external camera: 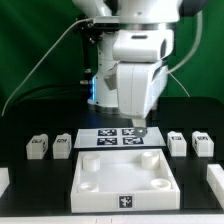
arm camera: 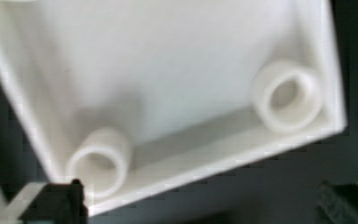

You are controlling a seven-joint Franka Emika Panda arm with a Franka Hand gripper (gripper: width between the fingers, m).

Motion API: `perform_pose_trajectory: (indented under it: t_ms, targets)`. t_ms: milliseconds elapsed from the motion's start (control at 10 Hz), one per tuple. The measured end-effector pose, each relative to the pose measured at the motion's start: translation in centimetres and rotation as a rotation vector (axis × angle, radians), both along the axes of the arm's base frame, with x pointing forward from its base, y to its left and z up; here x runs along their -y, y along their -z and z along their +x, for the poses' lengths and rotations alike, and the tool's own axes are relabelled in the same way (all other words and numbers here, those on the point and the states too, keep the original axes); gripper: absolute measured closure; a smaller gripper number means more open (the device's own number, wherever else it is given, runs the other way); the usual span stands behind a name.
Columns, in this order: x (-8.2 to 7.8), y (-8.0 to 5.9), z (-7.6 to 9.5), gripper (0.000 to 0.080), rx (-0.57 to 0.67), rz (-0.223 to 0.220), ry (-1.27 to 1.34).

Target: Assemble one leg

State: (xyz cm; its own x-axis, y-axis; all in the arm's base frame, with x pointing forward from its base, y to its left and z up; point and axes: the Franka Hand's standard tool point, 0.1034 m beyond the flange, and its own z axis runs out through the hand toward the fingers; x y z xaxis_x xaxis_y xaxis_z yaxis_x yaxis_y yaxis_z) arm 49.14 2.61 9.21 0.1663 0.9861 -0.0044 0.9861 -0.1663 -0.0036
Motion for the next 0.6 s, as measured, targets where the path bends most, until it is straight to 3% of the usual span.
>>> perform_pose_trajectory:
  t_ms: [100, 200, 600]
  targets:
    - [1.8, 1.5, -2.0, 0.015, -0.006, 0.005, -0.14]
    - [2.7, 2.5, -2.9, 0.015, -0.02, 0.01, -0.209]
    - [2.8, 7.1, -5.0, 0.015, -0.048, 0.034, -0.21]
